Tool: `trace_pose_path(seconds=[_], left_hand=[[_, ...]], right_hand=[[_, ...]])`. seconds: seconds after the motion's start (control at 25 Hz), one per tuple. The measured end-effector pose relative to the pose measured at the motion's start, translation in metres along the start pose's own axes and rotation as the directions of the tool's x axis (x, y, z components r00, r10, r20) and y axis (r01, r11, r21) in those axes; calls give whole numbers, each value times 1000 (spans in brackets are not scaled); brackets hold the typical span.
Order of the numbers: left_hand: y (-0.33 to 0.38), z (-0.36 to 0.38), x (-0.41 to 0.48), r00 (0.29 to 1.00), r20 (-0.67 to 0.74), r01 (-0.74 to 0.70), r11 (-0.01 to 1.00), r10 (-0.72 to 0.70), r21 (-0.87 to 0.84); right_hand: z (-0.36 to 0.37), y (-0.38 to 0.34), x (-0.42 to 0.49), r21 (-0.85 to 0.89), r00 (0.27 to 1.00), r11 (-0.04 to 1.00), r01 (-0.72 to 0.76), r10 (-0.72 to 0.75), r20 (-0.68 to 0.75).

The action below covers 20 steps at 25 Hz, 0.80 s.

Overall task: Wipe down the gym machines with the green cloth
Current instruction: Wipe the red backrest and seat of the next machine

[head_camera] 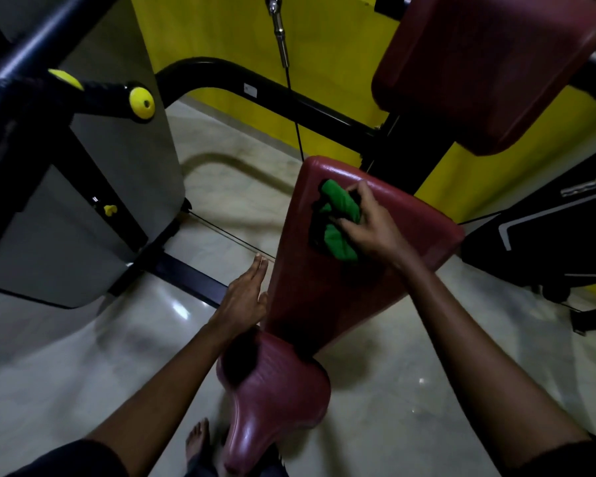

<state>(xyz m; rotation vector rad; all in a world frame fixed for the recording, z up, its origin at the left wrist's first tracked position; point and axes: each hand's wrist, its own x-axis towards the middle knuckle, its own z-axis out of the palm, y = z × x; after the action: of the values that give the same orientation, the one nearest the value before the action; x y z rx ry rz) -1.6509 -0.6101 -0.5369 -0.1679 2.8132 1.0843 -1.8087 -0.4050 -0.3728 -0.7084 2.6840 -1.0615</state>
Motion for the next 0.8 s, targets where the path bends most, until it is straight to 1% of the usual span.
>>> trace_pose_path(seconds=[0.04,0.08,0.12,0.16,0.24,0.28,0.36,0.44,0.52,0.6,0.68,0.72,0.8], left_hand=[[1,-2,-1,1000,-8,1,1000,-2,-9],[2,-3,-1,1000,-15,-1,1000,1,-15],[3,-3,-1,1000,-17,0,1000,0,-18],[3,-2,-1,1000,-14,4,1000,-5,-22],[3,0,-1,1000,-11,12,999,-13,-31],[4,1,-1,1000,-15,16,999,-17,-35],[5,4,-1,999,-21,32,999,-33,-41],[4,7,-1,999,-7,46,997,-46,-59],[1,9,-1,999,3,46,996,-46,-73],[3,9,-3,999,28,41,997,-39,-70],[9,9,-3,998,34,49,997,-47,-55],[11,9,-2,998,29,64,997,-62,-43],[15,12,5,996,4,88,996,-88,-30]], right_hand=[[-6,5,7,39,1000,999,-25,25,-6],[-10,9,14,9,999,999,-47,48,-12],[-12,11,18,-86,998,994,-61,60,-23],[-10,14,18,-223,997,973,-61,49,-57],[-2,18,9,-502,979,864,-34,-73,-192],[4,19,2,-592,954,806,-18,-163,-251],[15,28,-7,-655,908,754,52,-309,-284],[23,40,-11,-695,877,709,119,-404,-262],[28,53,-15,-683,870,714,154,-425,-249],[33,61,-24,-674,900,715,187,-399,-174],[38,58,-24,-743,935,643,185,-349,-69],[42,52,-19,-774,949,611,170,-313,-39],[54,37,-4,-798,967,585,149,-256,-7]])
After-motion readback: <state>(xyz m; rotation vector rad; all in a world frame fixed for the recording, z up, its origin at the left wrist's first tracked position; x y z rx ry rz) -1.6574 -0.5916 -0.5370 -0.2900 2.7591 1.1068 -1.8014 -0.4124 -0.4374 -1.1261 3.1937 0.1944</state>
